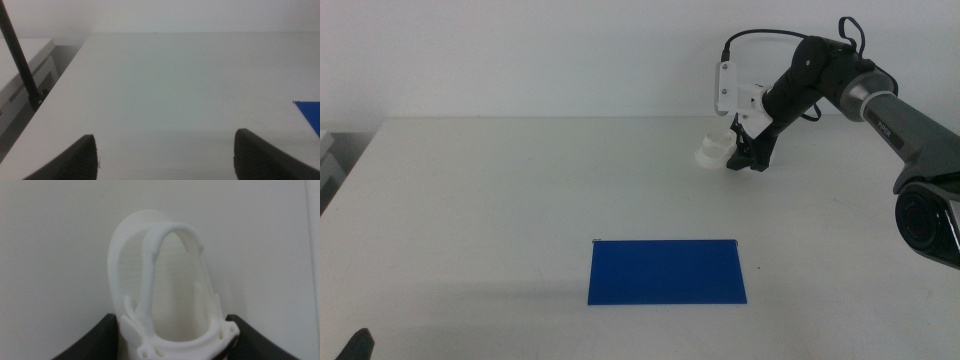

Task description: Use one arm to grab the shoe from the table and place it on the mat.

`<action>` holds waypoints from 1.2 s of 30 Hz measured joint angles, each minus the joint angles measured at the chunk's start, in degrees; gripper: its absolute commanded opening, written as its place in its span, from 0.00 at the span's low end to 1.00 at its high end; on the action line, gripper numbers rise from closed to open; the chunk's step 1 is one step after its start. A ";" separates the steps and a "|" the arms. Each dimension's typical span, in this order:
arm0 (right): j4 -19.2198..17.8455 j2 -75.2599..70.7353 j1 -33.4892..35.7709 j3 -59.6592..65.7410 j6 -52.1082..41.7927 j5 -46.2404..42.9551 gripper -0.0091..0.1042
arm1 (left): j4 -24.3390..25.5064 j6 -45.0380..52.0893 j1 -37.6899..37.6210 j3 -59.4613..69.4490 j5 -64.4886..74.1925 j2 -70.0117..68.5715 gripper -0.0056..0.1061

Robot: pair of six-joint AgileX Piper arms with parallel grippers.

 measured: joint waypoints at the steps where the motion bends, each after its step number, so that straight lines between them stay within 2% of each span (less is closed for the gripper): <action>1: 0.08 0.00 0.00 0.00 0.00 0.07 0.05 | 0.00 0.00 0.00 0.00 0.00 0.00 0.89; 7: 0.66 -0.14 0.05 0.00 3.82 1.74 0.05 | 0.00 0.00 0.00 0.00 0.00 0.00 0.89; 15: -1.31 -4.25 1.04 0.00 18.80 10.16 0.05 | 0.00 0.00 0.00 0.00 0.00 0.00 0.89; 21: -2.40 -10.12 3.58 2.29 27.11 10.89 0.05 | 0.00 0.00 0.00 0.00 0.00 0.00 0.89; 28: -5.03 -23.59 7.89 20.80 29.54 10.72 0.05 | 0.00 0.00 0.00 0.00 0.00 0.00 0.89; 36: -5.69 -39.86 15.78 42.84 31.34 3.76 0.05 | 0.00 0.06 0.00 0.00 0.00 0.00 0.89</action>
